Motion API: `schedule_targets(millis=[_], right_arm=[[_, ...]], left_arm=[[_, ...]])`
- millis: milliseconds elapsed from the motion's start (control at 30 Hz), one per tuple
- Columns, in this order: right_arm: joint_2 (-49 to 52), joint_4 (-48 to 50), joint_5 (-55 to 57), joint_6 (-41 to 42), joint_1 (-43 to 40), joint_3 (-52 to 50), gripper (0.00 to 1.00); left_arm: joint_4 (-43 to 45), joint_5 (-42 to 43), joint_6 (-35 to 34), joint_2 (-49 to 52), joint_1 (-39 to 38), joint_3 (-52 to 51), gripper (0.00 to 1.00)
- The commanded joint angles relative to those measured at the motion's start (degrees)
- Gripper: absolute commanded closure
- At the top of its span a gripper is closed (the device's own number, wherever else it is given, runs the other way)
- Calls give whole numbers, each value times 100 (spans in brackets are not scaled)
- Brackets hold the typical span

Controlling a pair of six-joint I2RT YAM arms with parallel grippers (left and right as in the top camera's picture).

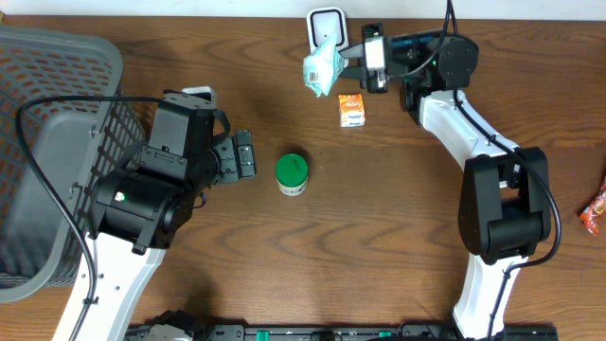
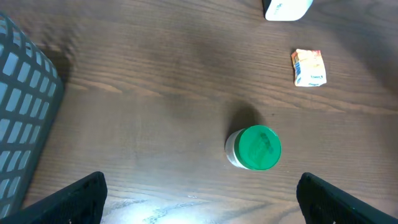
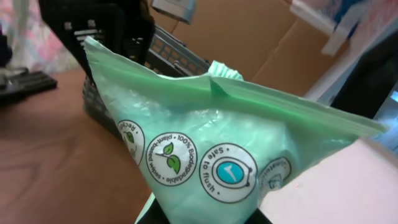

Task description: Scan the item barcode

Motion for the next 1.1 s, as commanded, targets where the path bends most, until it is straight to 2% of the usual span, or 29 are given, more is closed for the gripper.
schedule_targets(millis=[0,167,267,333,433,500,667,733,967,1000,1067], right_arm=[[7,-304,-81,452,37,44,99],[7,-577,-83,737,39,44,99],[7,-643,-81,1364,37,42,99],[7,-1119,-83,1952,24,42,99],[9,-2586,-83,2092,-31,28,99],[20,-3860,-83,1698,-44,28,99],[79,-5914,560,1513,-46,28,99],[81,-6771,1353,1513,-74,28,99],[72,-10218,5807,1290,-35,31,99],[72,-10574,6105,1156,-13,31,99],[72,-11018,6006,885,-4,31,98]], left_arm=[[-11,-72,52,22,28,42,2],[-11,-74,50,22,28,42,2],[-11,-74,52,22,28,42,2],[-11,-72,52,22,28,42,2],[-11,-72,52,22,28,42,2],[-11,-74,50,22,28,42,2],[-11,-72,52,22,28,42,2],[-11,-72,52,22,28,42,2],[-11,-74,50,22,28,42,2],[-11,-74,52,22,28,42,2],[-11,-74,52,22,28,42,2]])
